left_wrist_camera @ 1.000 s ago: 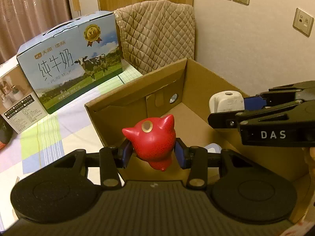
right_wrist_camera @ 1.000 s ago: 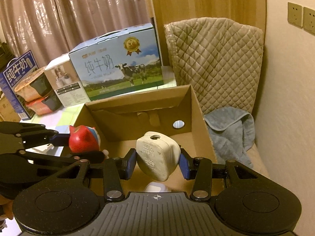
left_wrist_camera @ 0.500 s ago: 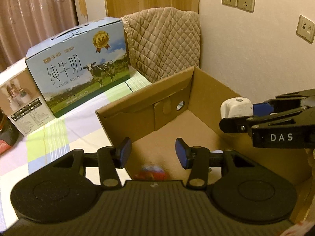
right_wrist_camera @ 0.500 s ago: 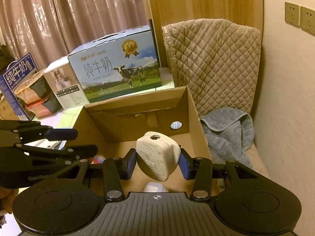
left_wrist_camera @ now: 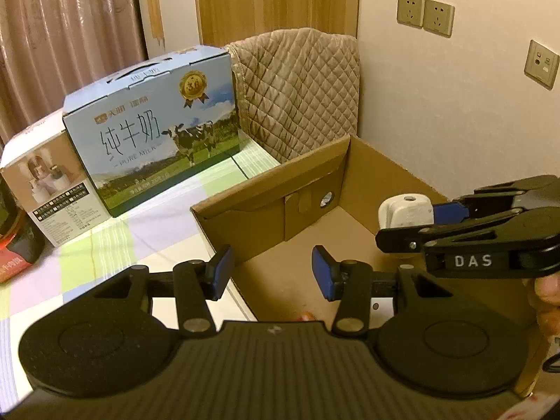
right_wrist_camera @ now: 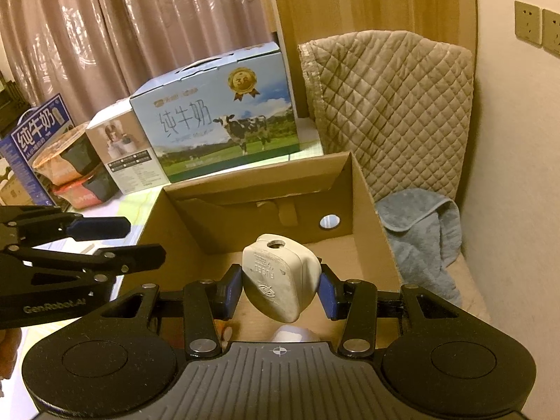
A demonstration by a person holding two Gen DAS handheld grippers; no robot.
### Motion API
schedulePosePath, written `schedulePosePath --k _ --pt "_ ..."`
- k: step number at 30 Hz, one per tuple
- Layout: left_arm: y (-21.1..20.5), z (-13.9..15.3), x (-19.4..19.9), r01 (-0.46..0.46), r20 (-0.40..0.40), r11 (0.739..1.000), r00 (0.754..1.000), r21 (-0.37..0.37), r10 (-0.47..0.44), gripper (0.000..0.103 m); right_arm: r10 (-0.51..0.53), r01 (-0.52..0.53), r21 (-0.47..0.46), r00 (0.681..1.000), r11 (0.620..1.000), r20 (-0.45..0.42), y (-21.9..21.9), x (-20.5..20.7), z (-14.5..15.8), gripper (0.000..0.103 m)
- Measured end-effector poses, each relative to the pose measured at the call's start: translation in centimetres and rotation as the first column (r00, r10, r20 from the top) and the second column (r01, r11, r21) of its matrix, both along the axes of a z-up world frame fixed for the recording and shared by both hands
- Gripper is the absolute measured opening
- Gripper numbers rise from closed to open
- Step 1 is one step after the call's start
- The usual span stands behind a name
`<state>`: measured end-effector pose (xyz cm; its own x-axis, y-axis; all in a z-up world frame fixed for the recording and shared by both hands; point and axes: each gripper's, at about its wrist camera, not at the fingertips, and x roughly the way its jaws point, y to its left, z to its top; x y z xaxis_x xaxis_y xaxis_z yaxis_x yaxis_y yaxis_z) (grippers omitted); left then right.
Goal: Organize rigid objects
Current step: 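Lower the white plug charger into the box and open the right tool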
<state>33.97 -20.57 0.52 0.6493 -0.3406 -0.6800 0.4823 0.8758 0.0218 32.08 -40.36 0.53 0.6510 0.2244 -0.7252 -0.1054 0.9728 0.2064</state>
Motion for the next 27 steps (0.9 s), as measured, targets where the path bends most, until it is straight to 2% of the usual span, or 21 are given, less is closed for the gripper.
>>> schedulePosePath --k 22,27 --pt "2.9 0.7 -0.5 -0.035 0.017 0.999 0.999 -0.01 0.035 0.044 0.026 -0.025 0.029 0.998 0.999 -0.051 2.3 1.2 -1.8 0.043" --pt "3.8 0.5 -0.5 -0.056 0.01 0.998 0.998 -0.015 0.056 0.044 0.025 -0.023 0.079 0.999 0.997 -0.028 2.8 1.6 -1.4 0.043"
